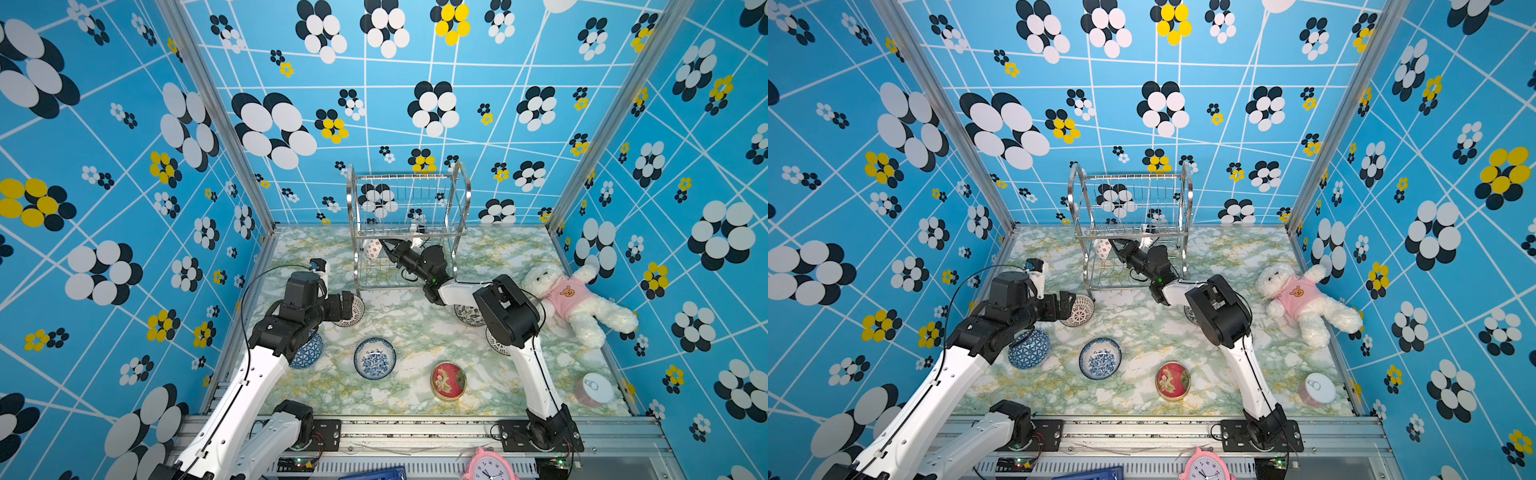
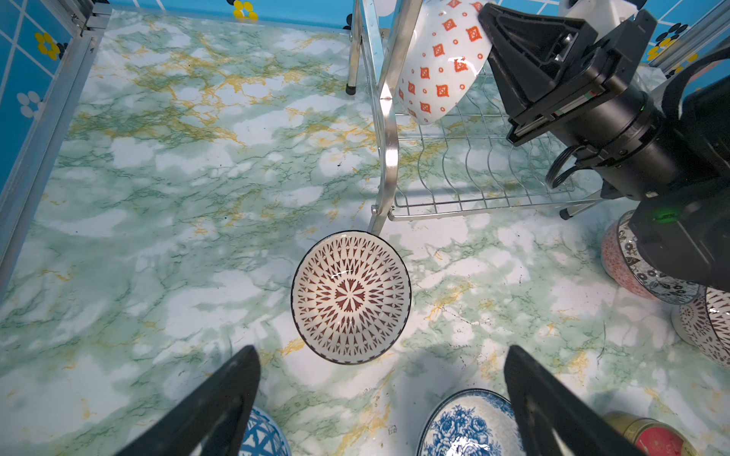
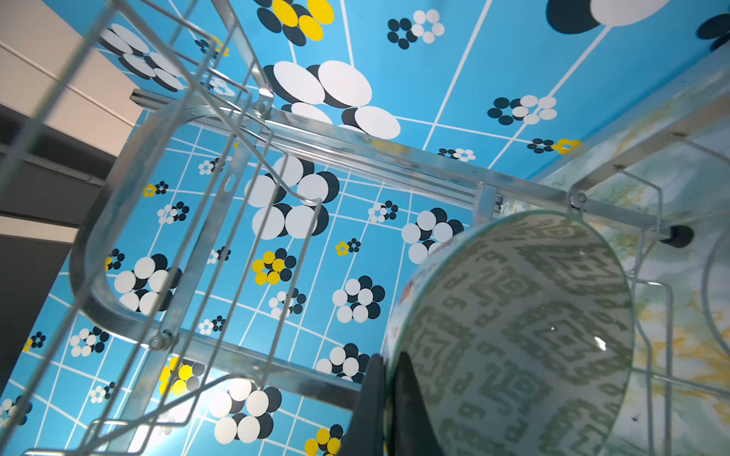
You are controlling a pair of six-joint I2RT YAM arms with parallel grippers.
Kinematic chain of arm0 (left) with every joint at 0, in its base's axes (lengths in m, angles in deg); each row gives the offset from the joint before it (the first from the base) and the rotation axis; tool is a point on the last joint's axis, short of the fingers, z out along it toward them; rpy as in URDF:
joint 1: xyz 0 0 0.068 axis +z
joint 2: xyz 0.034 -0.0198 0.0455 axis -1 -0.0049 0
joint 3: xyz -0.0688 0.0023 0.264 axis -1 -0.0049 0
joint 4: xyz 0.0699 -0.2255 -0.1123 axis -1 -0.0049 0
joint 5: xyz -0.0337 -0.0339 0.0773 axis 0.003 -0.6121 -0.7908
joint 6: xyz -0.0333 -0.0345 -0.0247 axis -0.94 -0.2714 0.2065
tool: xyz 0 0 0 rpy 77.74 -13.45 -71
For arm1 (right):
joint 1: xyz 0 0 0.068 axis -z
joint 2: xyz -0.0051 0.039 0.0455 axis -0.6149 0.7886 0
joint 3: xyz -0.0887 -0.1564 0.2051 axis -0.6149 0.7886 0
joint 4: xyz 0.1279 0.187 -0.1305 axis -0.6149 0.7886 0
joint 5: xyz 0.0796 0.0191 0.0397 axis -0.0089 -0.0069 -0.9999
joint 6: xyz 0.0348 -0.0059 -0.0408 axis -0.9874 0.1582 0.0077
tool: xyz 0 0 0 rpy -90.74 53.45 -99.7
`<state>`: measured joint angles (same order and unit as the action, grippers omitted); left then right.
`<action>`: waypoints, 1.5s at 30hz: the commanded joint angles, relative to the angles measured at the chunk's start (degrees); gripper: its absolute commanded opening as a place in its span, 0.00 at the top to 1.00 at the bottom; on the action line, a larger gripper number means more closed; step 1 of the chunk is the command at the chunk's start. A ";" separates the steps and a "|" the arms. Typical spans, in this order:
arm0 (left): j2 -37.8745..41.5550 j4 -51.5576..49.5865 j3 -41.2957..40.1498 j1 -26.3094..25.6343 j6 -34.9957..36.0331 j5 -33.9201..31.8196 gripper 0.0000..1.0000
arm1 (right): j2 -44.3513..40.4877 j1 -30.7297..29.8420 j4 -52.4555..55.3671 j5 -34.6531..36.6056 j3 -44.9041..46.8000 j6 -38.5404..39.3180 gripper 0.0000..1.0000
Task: Load bowls into a dish rack
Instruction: Place the bowl in the dish rack.
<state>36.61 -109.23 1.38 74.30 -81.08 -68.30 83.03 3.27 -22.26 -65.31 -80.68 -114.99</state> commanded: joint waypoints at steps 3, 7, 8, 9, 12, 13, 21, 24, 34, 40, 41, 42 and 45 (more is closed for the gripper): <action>-0.17 0.75 -0.94 -0.23 1.24 1.61 0.02 | 1.88 0.14 -6.81 -4.03 -4.37 0.19 1.00; -0.14 1.29 -1.28 -0.25 1.50 2.76 0.02 | 2.14 0.18 -3.43 -5.41 -7.16 3.36 1.00; -0.09 1.40 -1.34 -0.26 1.54 2.98 0.02 | 2.09 0.16 -2.41 -5.62 -7.44 4.23 1.00; -0.09 1.49 -1.30 -0.25 1.62 3.19 0.02 | 2.04 0.23 -1.43 -5.73 -7.70 5.11 1.00; -0.11 1.67 -1.48 -0.23 1.64 3.31 0.02 | 2.17 0.31 0.69 -6.17 -8.63 6.89 1.00; -0.18 1.66 -1.50 -0.24 1.64 3.40 0.02 | 2.37 0.42 1.07 -6.25 -8.90 7.07 1.00; -0.74 1.84 -1.39 -0.23 1.80 3.73 0.02 | 2.66 1.09 3.89 -6.08 -9.39 10.26 1.00; -0.70 1.76 -1.39 -0.26 1.80 3.61 0.02 | 2.59 1.28 5.60 -5.89 -9.17 11.32 1.00; -0.73 1.72 -1.41 -0.27 1.90 3.59 0.02 | 3.09 1.63 8.21 -5.62 -8.53 13.86 1.00; -0.75 1.65 -1.39 -0.29 1.90 3.55 0.02 | 3.83 2.15 9.67 -6.46 -9.58 14.43 1.00; -0.72 1.67 -1.44 -0.23 1.90 3.50 0.02 | 4.03 2.26 9.83 -6.77 -9.88 14.28 1.00; -0.76 1.67 -1.51 -0.24 1.91 3.55 0.02 | 4.30 2.32 9.84 -7.36 -10.28 14.17 1.00; -0.75 1.65 -1.39 -0.26 2.03 3.49 0.02 | 4.75 2.56 10.56 -8.44 -10.95 14.09 1.00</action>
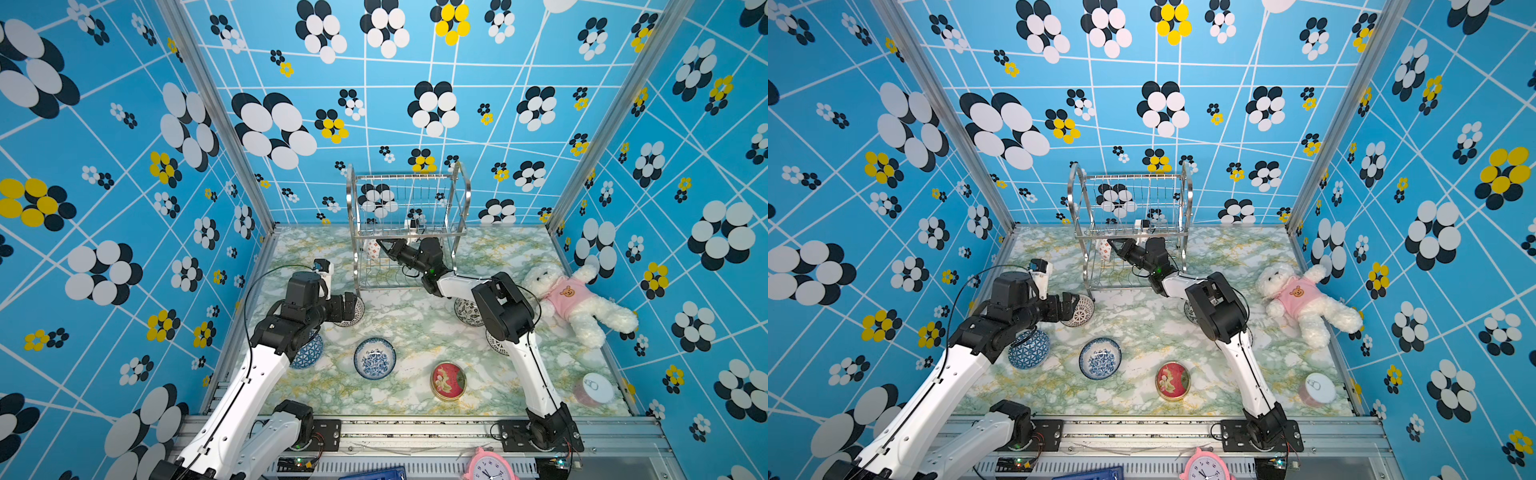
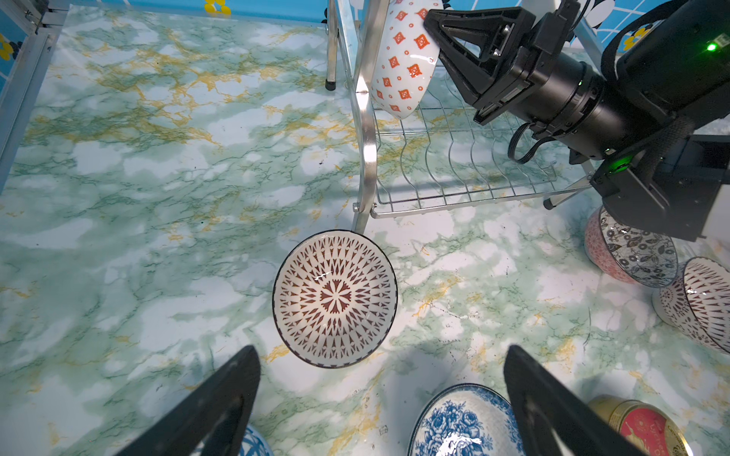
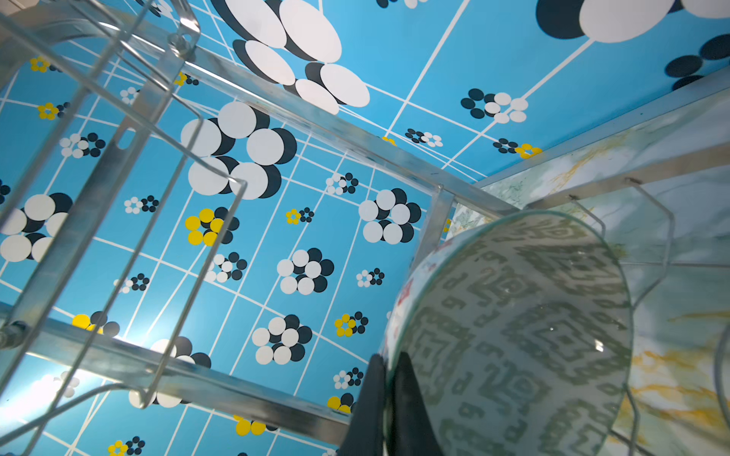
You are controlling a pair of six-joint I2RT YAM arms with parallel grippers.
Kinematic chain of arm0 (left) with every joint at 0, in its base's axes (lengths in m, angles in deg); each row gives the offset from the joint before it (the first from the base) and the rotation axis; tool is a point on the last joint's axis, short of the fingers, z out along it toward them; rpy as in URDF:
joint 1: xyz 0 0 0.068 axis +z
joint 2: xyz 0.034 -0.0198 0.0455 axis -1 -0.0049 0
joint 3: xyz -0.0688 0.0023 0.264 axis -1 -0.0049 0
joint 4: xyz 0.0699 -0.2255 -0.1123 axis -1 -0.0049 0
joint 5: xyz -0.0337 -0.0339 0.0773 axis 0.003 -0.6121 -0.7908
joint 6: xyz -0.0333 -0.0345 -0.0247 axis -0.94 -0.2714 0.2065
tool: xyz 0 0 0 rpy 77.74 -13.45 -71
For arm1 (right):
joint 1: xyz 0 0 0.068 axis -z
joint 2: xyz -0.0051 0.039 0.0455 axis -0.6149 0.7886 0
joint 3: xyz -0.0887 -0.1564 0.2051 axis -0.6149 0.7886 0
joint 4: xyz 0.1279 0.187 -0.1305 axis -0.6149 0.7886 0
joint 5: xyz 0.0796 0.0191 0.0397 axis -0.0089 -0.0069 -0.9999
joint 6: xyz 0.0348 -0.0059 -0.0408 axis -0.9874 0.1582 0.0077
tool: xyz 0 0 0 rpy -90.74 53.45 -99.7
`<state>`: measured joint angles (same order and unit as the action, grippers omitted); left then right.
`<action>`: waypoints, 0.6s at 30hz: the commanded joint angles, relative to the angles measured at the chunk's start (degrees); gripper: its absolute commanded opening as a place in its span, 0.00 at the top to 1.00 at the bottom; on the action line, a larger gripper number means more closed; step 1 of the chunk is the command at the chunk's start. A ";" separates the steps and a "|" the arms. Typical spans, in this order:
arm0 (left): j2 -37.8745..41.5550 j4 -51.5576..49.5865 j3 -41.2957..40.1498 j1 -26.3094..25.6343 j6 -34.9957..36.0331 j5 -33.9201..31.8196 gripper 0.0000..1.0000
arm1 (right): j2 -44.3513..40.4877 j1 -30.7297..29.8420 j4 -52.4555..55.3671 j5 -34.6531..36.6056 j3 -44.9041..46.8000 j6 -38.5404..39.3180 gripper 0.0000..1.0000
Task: Load bowls into a dish rack
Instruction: Place the bowl in the dish rack.
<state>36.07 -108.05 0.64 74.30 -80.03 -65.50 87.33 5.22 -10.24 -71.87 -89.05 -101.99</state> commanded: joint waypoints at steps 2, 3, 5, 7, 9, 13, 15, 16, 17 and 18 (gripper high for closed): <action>-0.25 0.49 -0.65 -0.27 0.93 0.77 0.02 | 0.85 0.67 -0.96 -2.74 -3.03 0.93 1.00; -0.29 0.48 -0.65 -0.31 0.95 0.85 0.02 | 1.18 0.70 -1.05 -3.48 -3.53 0.80 1.00; -0.25 0.42 -0.65 -0.29 0.93 0.87 0.02 | 1.59 0.67 -0.88 -4.24 -4.20 0.49 1.00; -0.29 0.44 -0.69 -0.28 0.93 0.89 0.02 | 1.99 0.71 -0.83 -5.23 -4.87 0.40 1.00; -0.26 0.41 -0.67 -0.29 1.02 0.90 0.02 | 2.71 0.78 -1.13 -6.57 -6.04 -0.28 1.00; -0.26 0.38 -0.65 -0.32 1.02 0.97 0.02 | 4.04 0.74 -2.03 -7.53 -7.79 -2.04 1.00; -0.26 0.40 -0.65 -0.39 1.07 0.87 0.02 | 3.98 0.85 -0.97 -7.39 -7.79 -1.55 1.00; -0.26 0.40 -0.69 -0.31 1.07 0.89 0.02 | 3.91 0.84 -0.18 -7.42 -7.72 -1.19 1.00; -0.26 0.40 -0.65 -0.31 1.02 0.92 0.02 | 3.87 0.82 0.62 -7.44 -7.71 -0.60 1.00; -0.27 0.40 -0.65 -0.35 1.07 1.02 0.02 | 3.61 0.91 1.21 -7.29 -7.47 -0.02 1.00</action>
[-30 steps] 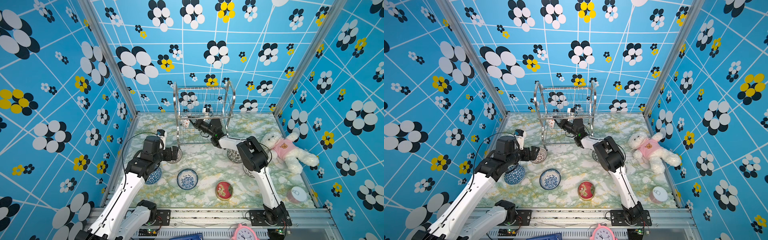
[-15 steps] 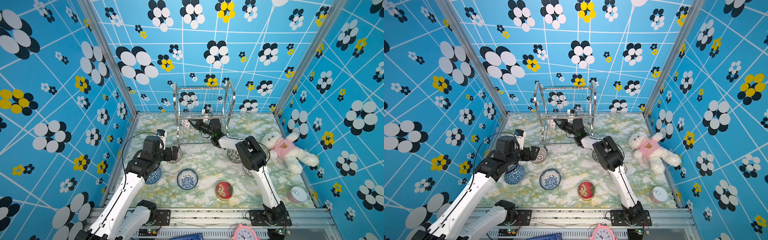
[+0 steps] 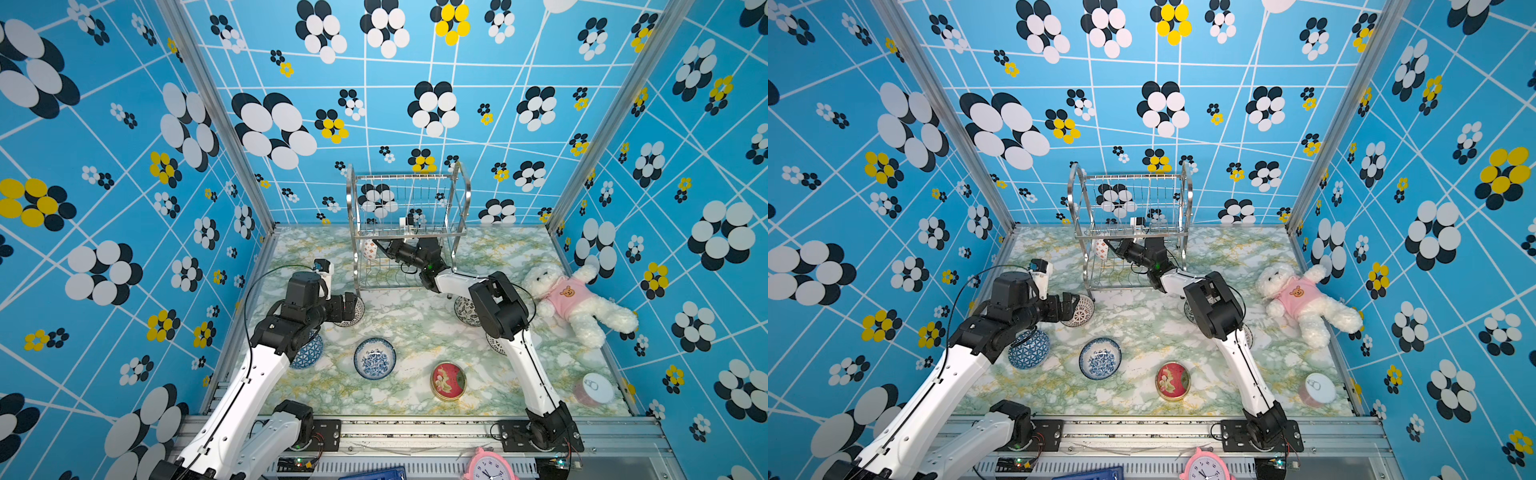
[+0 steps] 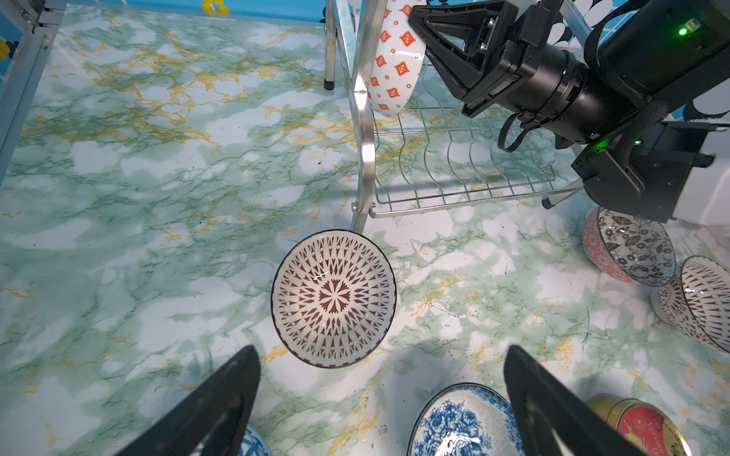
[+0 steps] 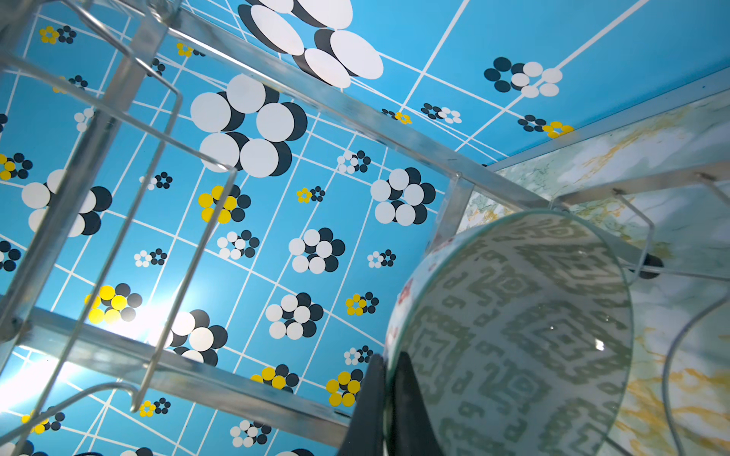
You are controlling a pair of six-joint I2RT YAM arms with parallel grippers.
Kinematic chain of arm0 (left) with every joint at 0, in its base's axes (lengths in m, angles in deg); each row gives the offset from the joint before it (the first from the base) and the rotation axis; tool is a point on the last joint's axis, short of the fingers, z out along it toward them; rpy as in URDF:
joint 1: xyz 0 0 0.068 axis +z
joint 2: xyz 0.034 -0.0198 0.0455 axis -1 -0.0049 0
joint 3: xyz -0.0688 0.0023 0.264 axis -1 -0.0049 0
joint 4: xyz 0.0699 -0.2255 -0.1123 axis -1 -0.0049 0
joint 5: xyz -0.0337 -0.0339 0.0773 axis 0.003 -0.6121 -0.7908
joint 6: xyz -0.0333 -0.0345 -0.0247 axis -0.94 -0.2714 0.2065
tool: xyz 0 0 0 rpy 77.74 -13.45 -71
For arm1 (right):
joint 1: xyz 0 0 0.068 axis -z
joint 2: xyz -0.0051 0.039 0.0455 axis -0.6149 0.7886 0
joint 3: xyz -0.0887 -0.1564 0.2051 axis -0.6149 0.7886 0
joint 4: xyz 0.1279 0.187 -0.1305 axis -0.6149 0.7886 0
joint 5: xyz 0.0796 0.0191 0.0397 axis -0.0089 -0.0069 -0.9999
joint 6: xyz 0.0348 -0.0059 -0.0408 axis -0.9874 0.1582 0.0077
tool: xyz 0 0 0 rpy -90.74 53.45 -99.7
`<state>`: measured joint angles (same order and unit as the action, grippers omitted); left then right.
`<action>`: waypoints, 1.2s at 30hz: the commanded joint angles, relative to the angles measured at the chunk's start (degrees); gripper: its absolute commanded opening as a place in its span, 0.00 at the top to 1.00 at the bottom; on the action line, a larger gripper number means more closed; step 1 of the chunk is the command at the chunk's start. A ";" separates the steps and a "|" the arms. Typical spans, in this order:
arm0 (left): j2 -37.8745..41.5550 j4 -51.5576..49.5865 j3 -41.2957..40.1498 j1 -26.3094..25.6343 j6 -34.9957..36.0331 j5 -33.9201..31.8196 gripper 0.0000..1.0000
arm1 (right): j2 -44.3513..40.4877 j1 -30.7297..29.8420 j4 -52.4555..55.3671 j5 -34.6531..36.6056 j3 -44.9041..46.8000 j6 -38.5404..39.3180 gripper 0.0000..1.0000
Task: Load bowls into a dish rack
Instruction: Place the bowl in the dish rack.
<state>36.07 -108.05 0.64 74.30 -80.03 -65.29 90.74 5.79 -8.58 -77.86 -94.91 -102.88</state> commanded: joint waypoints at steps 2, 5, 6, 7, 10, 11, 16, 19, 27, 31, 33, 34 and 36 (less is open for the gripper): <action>-0.28 0.40 -0.65 -0.31 1.02 0.89 0.02 | -0.25 0.37 -0.10 -0.76 -0.74 1.55 1.00; -0.56 0.33 -0.56 -0.39 1.09 0.97 0.02 | -0.38 0.52 0.72 -0.33 -0.24 2.33 1.00; -0.45 0.40 -0.57 -0.33 1.04 0.92 0.02 | -0.52 0.52 0.87 0.19 0.06 2.68 1.00; -0.47 0.40 -0.56 -0.37 1.03 0.96 0.02 | -0.67 0.52 1.46 0.59 0.14 3.25 1.00; -0.50 0.40 -0.65 -0.31 1.02 0.81 0.02 | -0.84 0.53 2.39 0.57 -0.29 4.21 1.00; -0.49 0.40 -0.65 -0.33 1.05 0.88 0.02 | -0.76 0.58 2.85 0.57 -0.72 4.41 1.00; -0.62 0.40 -0.56 -0.31 1.04 0.89 0.02 | -0.38 0.60 4.64 0.74 -2.09 5.27 1.00; -0.66 0.44 -0.65 -0.33 1.07 0.89 0.02 | -0.46 0.61 5.96 1.19 -2.23 6.21 1.00; -0.98 0.49 -0.57 -0.31 0.98 0.91 0.02 | -0.07 0.61 8.18 1.82 -3.59 6.78 0.95; -1.24 0.48 -0.48 -0.33 0.94 0.75 0.02 | -0.44 0.61 9.08 1.94 -3.84 7.30 0.91; -1.40 0.41 -0.38 -0.32 0.93 0.64 0.02 | -0.66 0.59 9.02 2.03 -3.78 7.22 0.90; -1.39 0.40 -0.46 -0.35 0.93 0.64 0.02 | -0.82 0.61 8.98 2.00 -3.74 7.26 0.89; -1.38 0.36 -0.47 -0.35 0.94 0.63 0.02 | -0.97 0.61 8.85 1.99 -3.64 7.22 0.86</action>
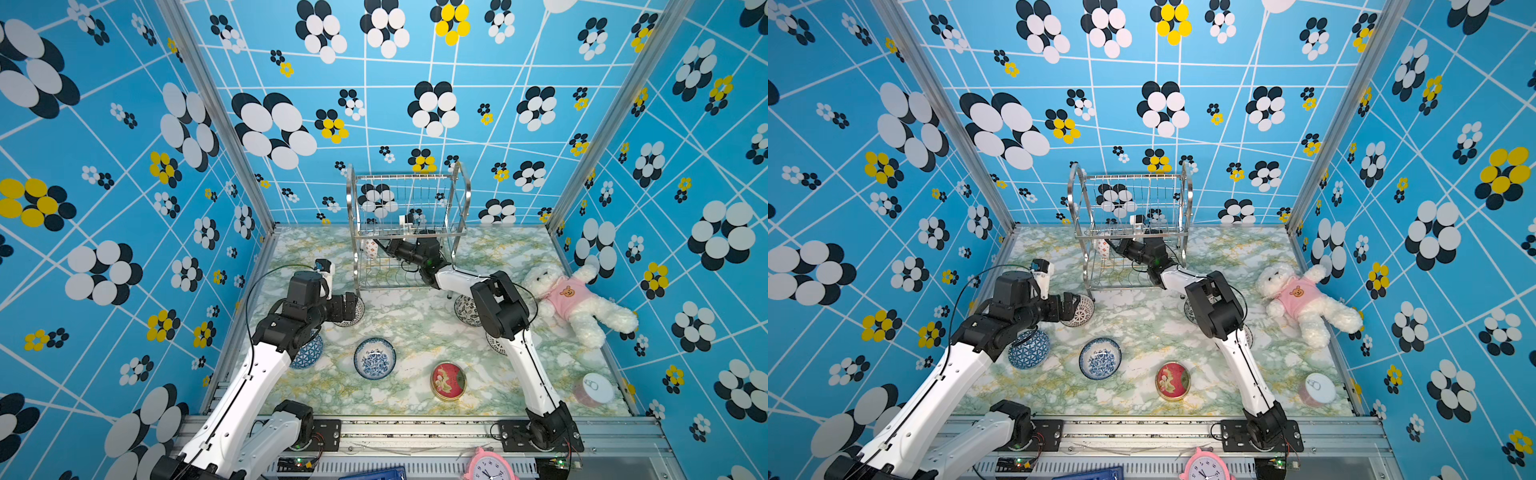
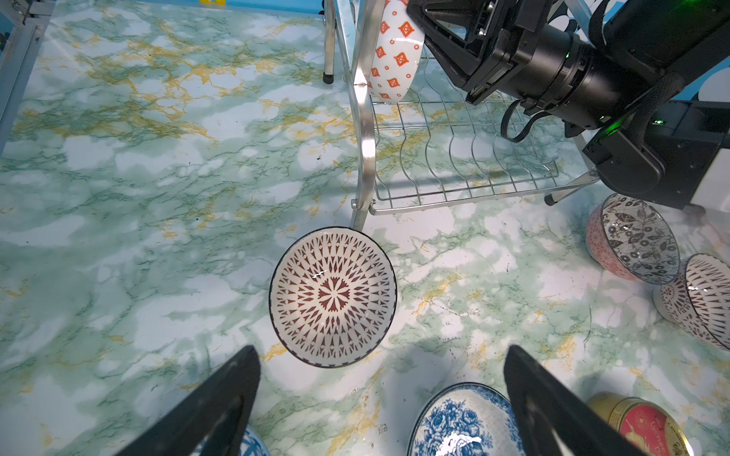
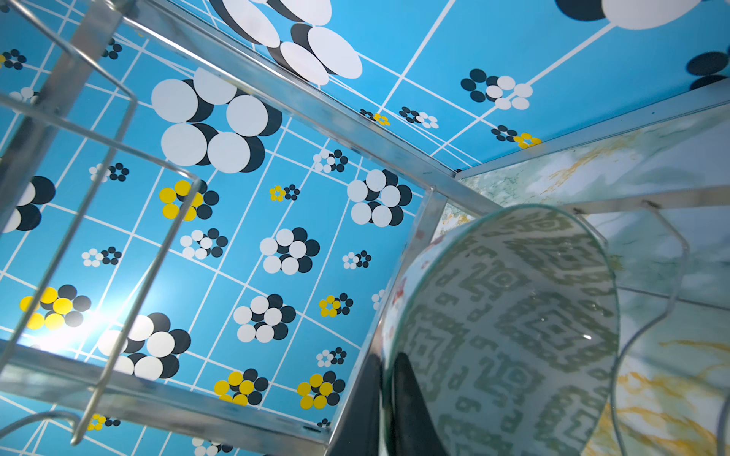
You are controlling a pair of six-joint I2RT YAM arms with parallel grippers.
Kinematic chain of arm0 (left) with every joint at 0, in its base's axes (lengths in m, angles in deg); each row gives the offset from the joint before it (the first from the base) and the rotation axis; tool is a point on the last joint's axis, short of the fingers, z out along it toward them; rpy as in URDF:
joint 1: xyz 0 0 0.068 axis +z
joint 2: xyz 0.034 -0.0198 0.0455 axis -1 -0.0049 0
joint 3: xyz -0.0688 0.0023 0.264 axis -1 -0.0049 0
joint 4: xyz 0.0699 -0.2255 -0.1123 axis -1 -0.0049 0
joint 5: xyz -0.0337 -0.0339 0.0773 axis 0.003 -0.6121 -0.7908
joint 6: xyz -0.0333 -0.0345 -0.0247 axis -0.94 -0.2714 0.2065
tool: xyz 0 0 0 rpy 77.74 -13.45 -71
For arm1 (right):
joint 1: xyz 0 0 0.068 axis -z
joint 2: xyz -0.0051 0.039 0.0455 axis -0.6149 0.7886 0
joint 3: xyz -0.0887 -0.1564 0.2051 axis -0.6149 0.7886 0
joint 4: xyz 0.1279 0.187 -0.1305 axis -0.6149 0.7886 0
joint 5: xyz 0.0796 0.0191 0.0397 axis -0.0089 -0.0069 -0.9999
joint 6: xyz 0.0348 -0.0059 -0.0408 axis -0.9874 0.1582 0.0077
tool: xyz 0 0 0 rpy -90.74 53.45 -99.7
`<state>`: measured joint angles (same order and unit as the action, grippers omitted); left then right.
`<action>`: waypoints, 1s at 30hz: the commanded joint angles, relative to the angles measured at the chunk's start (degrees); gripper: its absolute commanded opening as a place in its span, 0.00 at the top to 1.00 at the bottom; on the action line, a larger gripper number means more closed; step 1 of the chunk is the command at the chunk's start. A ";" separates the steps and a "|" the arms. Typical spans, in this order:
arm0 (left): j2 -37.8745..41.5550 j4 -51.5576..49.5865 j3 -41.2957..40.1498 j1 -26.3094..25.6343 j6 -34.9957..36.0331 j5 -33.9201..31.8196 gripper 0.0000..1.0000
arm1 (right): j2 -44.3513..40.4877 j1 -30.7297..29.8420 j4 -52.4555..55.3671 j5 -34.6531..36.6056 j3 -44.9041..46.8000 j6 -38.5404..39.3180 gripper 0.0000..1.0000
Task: Load bowls into a dish rack
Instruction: Place the bowl in the dish rack.
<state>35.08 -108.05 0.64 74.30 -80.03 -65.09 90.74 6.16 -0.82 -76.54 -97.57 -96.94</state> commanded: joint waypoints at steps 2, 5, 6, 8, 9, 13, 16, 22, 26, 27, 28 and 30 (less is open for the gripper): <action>-0.27 0.40 -0.43 -0.31 1.00 0.26 0.02 | -1.06 0.30 0.77 0.69 -0.90 1.18 0.83; -0.24 0.32 -0.41 -0.32 1.02 0.06 0.02 | -1.36 0.24 0.45 0.73 -0.57 0.95 0.77; -0.26 0.30 -0.44 -0.31 1.12 0.00 0.02 | -1.52 0.24 0.10 0.67 -0.37 0.78 0.75; -0.20 0.31 -0.45 -0.31 1.11 -0.02 0.02 | -2.00 0.25 -0.89 0.87 0.31 0.48 0.70; -0.15 0.30 -0.41 -0.36 1.11 -0.13 0.02 | -2.40 0.29 -1.28 1.01 0.75 0.37 0.68; -0.19 0.31 -0.47 -0.31 1.13 -0.21 0.02 | -3.80 0.08 -2.74 0.89 2.50 0.07 0.60; -0.16 0.29 -0.38 -0.36 1.20 -0.22 0.02 | -5.02 -0.02 -3.60 0.93 4.13 -0.05 0.55; 0.09 0.23 -0.38 -0.39 1.20 -0.28 0.02 | -7.15 -0.20 -6.83 1.28 8.03 -1.36 0.50; 0.28 0.14 -0.34 -0.31 1.27 -0.69 0.02 | -8.51 -0.36 -8.72 1.39 10.55 -2.20 0.49; 0.33 0.12 -0.34 -0.31 1.21 -0.87 0.02 | -8.81 -0.46 -9.16 1.43 11.18 -2.56 0.49; 0.38 0.09 -0.30 -0.37 1.26 -1.12 0.02 | -9.11 -0.54 -9.82 1.45 11.54 -2.89 0.49; 0.39 -0.03 -0.30 -0.39 1.20 -1.91 0.02 | -9.66 -0.86 -11.46 1.52 14.40 -3.64 0.49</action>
<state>35.10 -108.05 0.64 74.30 -80.01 -65.50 83.94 5.98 -7.99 -75.63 -85.86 -99.10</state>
